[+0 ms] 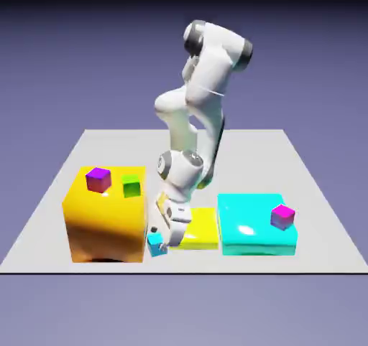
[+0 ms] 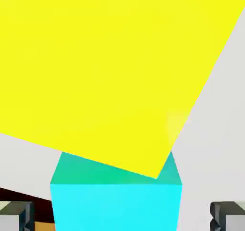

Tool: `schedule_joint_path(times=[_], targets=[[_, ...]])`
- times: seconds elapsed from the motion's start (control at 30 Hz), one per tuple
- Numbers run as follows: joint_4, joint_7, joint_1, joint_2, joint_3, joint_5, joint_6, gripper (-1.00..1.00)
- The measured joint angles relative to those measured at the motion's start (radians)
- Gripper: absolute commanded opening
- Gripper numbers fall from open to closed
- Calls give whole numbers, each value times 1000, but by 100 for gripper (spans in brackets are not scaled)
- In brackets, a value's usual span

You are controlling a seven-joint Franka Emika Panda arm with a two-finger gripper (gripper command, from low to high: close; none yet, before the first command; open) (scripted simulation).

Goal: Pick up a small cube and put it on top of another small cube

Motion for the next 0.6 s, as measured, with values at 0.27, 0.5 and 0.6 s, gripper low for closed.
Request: schedule_joint_path(times=[0.27,0.5,0.6], targets=[[-54,7,217,-141,-203,-37,-119,-100],[10,33,471,-339,-195,-175,-342,-100],[66,48,580,-432,-137,-254,-455,-100]])
